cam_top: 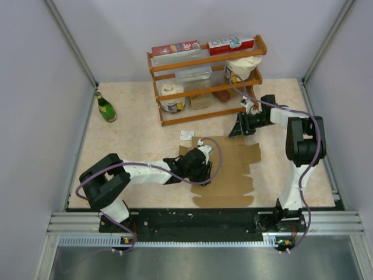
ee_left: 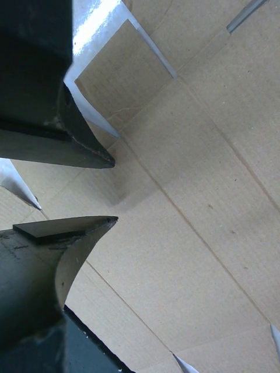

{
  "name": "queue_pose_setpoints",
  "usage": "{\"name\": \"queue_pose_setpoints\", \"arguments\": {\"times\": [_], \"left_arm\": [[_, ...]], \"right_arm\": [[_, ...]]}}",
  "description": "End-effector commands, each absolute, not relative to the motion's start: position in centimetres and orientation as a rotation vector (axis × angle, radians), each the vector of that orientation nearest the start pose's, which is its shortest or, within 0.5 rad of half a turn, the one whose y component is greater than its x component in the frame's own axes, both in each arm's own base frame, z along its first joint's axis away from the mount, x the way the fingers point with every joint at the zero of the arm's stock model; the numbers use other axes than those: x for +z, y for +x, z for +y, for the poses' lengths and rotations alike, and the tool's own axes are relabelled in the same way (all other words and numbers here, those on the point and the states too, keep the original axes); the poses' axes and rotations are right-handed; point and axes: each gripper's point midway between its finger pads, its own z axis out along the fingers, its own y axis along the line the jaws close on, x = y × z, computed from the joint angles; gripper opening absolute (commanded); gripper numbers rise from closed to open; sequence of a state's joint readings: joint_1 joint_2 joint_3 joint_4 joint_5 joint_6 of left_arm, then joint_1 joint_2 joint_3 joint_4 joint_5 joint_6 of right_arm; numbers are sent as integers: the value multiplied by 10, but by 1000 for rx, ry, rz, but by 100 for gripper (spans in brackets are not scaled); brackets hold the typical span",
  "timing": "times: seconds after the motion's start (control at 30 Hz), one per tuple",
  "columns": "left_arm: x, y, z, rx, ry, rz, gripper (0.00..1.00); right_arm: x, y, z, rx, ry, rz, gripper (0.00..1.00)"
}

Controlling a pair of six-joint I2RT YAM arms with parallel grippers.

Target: Fold the paper box

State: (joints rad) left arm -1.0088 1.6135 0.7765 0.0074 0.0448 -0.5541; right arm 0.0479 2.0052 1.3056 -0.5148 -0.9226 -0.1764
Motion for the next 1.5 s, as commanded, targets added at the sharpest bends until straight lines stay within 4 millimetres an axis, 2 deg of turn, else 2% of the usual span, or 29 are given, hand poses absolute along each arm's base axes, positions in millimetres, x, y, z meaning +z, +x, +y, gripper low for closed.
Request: {"name": "queue_pose_setpoints", "arguments": {"times": [0.0,0.17,0.4,0.63,0.97,1.23,1.47], "left_arm": [[27,179,-345,-739,631,2473,43],[28,181,-347,-738,637,2466,43],[25,181,-346,-728,640,2471,42],[23,181,-344,-717,646,2471,41],[21,180,-343,-716,652,2478,41],[22,180,-344,-723,654,2477,41],[21,179,-344,-722,654,2478,41]], "right_arm": [[61,383,169,1233,-635,2388,68],[57,378,178,1241,-704,2416,67],[63,372,184,1221,-797,2408,65],[65,364,189,1224,-860,2393,52],[69,355,201,1166,-978,2363,51],[63,357,212,1029,-1099,2363,43],[76,366,219,977,-1101,2279,43]]}}
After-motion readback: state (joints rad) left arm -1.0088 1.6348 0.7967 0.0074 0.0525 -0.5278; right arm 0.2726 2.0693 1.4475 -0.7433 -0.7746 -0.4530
